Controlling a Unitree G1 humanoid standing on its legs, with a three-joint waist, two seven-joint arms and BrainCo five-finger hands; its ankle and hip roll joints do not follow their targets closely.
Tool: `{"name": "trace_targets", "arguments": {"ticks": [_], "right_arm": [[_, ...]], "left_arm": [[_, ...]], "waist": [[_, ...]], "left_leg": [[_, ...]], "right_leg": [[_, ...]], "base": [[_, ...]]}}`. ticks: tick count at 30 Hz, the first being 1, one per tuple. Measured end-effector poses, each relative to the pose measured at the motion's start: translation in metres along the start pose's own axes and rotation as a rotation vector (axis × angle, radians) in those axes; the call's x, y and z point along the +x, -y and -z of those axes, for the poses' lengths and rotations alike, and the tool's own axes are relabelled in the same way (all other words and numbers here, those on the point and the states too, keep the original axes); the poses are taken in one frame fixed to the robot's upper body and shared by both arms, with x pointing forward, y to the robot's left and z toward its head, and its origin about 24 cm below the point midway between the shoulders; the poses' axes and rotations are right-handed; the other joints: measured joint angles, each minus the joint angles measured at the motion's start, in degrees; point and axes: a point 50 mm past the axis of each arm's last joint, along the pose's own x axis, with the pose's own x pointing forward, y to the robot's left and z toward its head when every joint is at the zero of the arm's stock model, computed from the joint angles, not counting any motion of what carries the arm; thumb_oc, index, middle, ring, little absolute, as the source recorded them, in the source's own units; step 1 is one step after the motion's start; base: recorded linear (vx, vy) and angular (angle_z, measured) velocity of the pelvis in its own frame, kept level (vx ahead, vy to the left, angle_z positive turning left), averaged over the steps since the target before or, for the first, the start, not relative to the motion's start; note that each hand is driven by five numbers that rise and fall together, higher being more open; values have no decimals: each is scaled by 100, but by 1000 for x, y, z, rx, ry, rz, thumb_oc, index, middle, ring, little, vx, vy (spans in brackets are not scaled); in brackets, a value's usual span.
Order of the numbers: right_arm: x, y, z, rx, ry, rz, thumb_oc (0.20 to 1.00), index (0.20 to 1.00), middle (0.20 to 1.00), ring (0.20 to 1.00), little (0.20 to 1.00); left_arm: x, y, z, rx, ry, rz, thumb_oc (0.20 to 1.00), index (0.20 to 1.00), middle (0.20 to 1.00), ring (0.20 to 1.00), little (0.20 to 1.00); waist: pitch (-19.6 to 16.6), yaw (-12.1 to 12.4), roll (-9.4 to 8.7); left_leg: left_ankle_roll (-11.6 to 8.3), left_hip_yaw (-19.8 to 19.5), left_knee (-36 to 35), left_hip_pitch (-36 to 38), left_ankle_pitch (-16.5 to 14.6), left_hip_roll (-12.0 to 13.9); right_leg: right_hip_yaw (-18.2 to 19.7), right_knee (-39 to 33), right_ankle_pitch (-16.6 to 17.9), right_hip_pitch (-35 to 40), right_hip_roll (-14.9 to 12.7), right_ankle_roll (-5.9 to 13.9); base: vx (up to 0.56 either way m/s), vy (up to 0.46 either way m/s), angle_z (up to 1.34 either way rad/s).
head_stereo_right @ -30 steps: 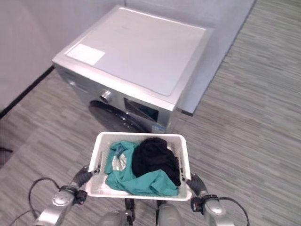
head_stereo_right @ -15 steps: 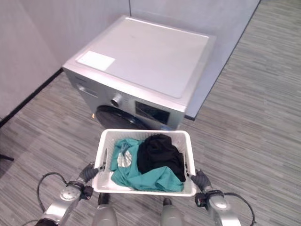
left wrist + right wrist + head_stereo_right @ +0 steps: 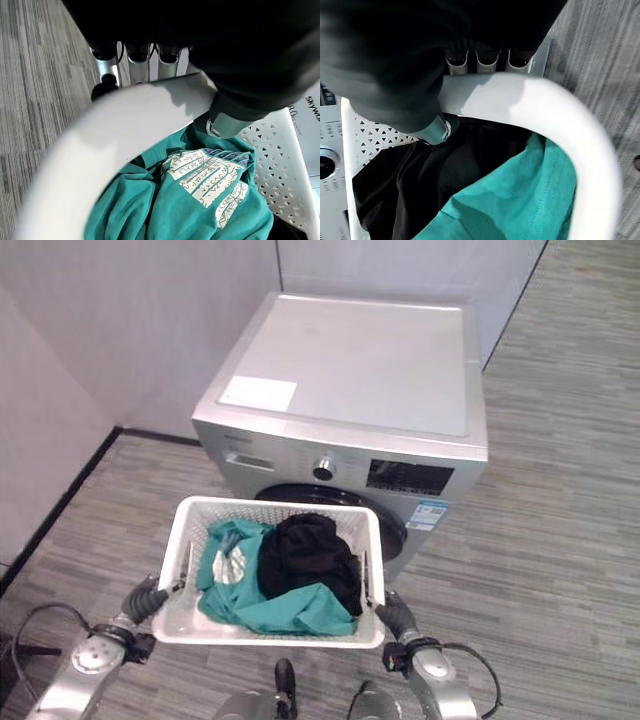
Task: Grab the laundry basket,head to the washer,open it,put in the laundry and shut it.
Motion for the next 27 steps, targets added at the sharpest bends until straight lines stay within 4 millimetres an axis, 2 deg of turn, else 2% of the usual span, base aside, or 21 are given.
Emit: {"name": "trace_targets", "arguments": {"ticks": [1, 3, 5, 6, 7, 9, 10, 11, 13, 16, 17, 20, 21, 22, 23, 25, 26, 27], "right_arm": [[2, 0, -2, -3, 3, -1, 200, 200, 200, 200, 200], [-5, 4, 7, -7, -34, 12, 200, 200, 200, 200, 200], [-14, 12, 13, 3, -53, 39, 200, 200, 200, 200, 200], [-17, 15, 15, -1, -61, 45, 200, 200, 200, 200, 200], [-17, 15, 15, 2, -62, 45, 200, 200, 200, 200, 200], [-15, 15, 12, -2, -51, 39, 200, 200, 200, 200, 200], [-16, 17, 8, -14, -41, 39, 200, 200, 200, 200, 200], [-18, 20, 5, -33, -33, 41, 200, 200, 200, 200, 200], [-20, 25, -2, -51, -12, 44, 200, 200, 200, 200, 200], [-21, 27, -5, -52, 0, 52, 200, 200, 200, 200, 200], [-21, 26, -9, -57, 14, 39, 200, 200, 200, 200, 200], [-47, 23, -1, -9, 37, 46, 200, 200, 200, 200, 200], [-54, 22, 1, -19, 32, 25, 200, 200, 200, 200, 200], [-59, 21, 4, -21, 18, 13, 200, 200, 200, 200, 200], [-62, 18, 10, -1, 3, 11, 200, 200, 200, 200, 200], [-72, 13, 18, 17, -32, -9, 200, 200, 200, 200, 200], [-74, 4, 18, 29, -23, -32, 200, 200, 200, 200, 200], [-72, 1, 14, 24, -9, -42, 200, 200, 200, 200, 200]], "left_arm": [[0, 2, 5, -13, -22, -4, 200, 200, 200, 200, 200], [1, 8, 7, -7, -30, 29, 200, 200, 200, 200, 200], [5, 19, 5, 3, -32, 58, 200, 200, 200, 200, 200], [5, 23, 5, 3, -33, 71, 200, 200, 200, 200, 200], [6, 22, 5, 6, -34, 67, 200, 200, 200, 200, 200], [11, 18, -2, 18, -13, 59, 200, 200, 200, 200, 200], [10, 20, -1, 16, -16, 65, 200, 200, 200, 200, 200], [10, 24, -1, 9, -18, 72, 200, 200, 200, 200, 200], [11, 27, -4, 3, -3, 79, 200, 200, 200, 200, 200], [11, 27, -8, -3, 14, 77, 200, 200, 200, 200, 200], [8, 23, -11, -12, 31, 60, 200, 200, 200, 200, 200], [-10, 15, -21, -12, 96, 52, 200, 200, 200, 200, 200], [-25, 13, -15, 0, 82, 56, 200, 200, 200, 200, 200], [-39, 14, -7, 2, 59, 67, 200, 200, 200, 200, 200], [-46, 13, -6, 3, 58, 63, 200, 200, 200, 200, 200], [-54, 9, -9, 1, 71, 46, 200, 200, 200, 200, 200], [-57, -2, -16, 16, 98, 8, 200, 200, 200, 200, 200], [-58, -7, -17, 29, 101, -4, 200, 200, 200, 200, 200]], "waist": [[25, 16, 20], [23, -96, -9], [33, -165, 10], [43, -163, 7], [96, -164, -51], [296, -96, -345], [326, -24, -381], [338, -29, -345], [408, -60, -233], [525, -16, -140], [612, 99, -109], [698, -136, 14], [699, -137, 18], [704, -125, 30], [729, -135, -58], [764, -118, -130], [781, -37, -153], [799, -6, -166]], "left_leg": [[41, 52, -117, 88, 62, 37], [-38, -26, -151, 171, 154, 31], [-87, -220, -74, 175, 142, 65], [-193, -251, 6, 155, 141, 113], [-265, -303, 284, 67, 101, 115], [-417, -550, 1939, -730, 54, 112], [-456, -655, 2541, -1065, 87, 155], [-390, -769, 2577, -1253, -30, 202], [-388, -947, 1709, -1238, -29, 304], [-469, -1395, 596, -1245, 23, 320], [-434, -1590, 240, -1227, 46, 422], [-399, -1432, 342, -1020, 67, 488], [-370, -1402, 255, -804, 98, 477], [-297, -1337, 150, -730, 616, 480], [-373, -1230, 132, -706, 699, 388], [-300, -1187, 54, -680, 679, 166], [-269, -1228, 56, -721, 662, 5], [-254, -1234, 56, -730, 652, -43]], "right_leg": [[137, 6, 8, -46, 58, -3], [33, -301, 247, 179, 104, -170], [-32, -512, 287, 427, 185, -220], [-77, -520, 263, 454, 246, -232], [-74, -480, 188, 451, 234, -298], [194, -431, 40, 467, 148, -547], [290, -443, 55, 518, 157, -621], [274, -550, 62, 569, 201, -621], [291, -639, 67, 651, 313, -613], [698, -701, 153, 644, 448, -540], [955, -762, 304, 632, 528, -564], [1185, -907, 222, 915, 623, -441], [1356, -871, 181, 904, 629, -376], [1472, -809, 123, 865, 629, -271], [1472, -790, 70, 856, 516, -184], [1372, -806, 27, 850, 294, -63], [1244, -803, -15, 823, 146, 17], [1202, -841, -32, 820, 91, 43]], "base": [[115, -36, -27], [123, -56, 12], [146, -106, 40], [180, -153, 32], [118, -96, 26], [150, -19, 11], [193, 65, -19], [237, 115, -18], [236, 147, -8], [197, 148, -67], [176, 153, -125], [102, 189, -84], [-17, 118, -105], [-28, 68, -101], [-25, 33, -54], [-104, -4, 5], [-165, -20, 24], [-135, -23, 22]]}}
